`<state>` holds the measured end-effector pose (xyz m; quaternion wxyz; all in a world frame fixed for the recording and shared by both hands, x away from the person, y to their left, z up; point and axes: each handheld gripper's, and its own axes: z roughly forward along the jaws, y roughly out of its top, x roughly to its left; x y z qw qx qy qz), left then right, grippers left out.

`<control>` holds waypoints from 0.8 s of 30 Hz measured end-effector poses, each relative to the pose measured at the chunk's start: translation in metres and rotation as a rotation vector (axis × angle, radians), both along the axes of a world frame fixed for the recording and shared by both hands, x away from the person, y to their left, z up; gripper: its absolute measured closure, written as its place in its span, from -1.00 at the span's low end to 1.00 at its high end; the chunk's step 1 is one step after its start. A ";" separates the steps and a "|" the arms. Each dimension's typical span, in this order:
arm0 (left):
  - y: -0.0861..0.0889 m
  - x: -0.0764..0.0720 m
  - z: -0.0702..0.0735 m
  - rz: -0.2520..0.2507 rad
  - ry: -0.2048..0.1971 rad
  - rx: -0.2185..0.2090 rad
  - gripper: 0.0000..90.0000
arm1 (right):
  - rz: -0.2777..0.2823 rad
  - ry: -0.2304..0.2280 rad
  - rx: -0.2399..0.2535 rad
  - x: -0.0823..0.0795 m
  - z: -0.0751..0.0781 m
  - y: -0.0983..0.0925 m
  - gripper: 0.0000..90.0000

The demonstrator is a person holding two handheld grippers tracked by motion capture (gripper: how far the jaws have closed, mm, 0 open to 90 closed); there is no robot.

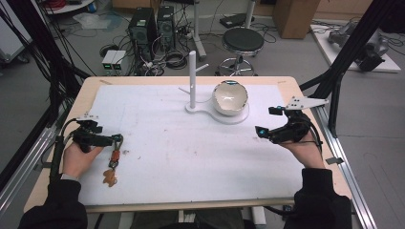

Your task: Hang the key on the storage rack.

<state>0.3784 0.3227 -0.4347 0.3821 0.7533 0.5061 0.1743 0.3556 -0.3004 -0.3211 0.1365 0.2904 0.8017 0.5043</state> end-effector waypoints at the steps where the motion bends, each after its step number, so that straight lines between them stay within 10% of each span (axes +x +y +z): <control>1: -0.001 0.000 0.000 -0.002 0.000 0.006 -0.71 | 0.005 -0.002 -0.002 0.000 0.000 0.000 -0.98; 7: 0.000 0.001 -0.002 -0.017 0.032 0.054 -0.60 | 0.001 -0.002 -0.002 0.000 0.000 0.000 -0.98; 17: 0.000 0.000 -0.001 -0.015 0.069 0.005 0.07 | 0.002 0.010 -0.022 0.002 -0.002 0.002 -0.98; 24: -0.010 -0.004 -0.001 0.002 0.037 0.103 0.24 | 0.001 0.020 -0.033 0.002 -0.003 0.003 -0.98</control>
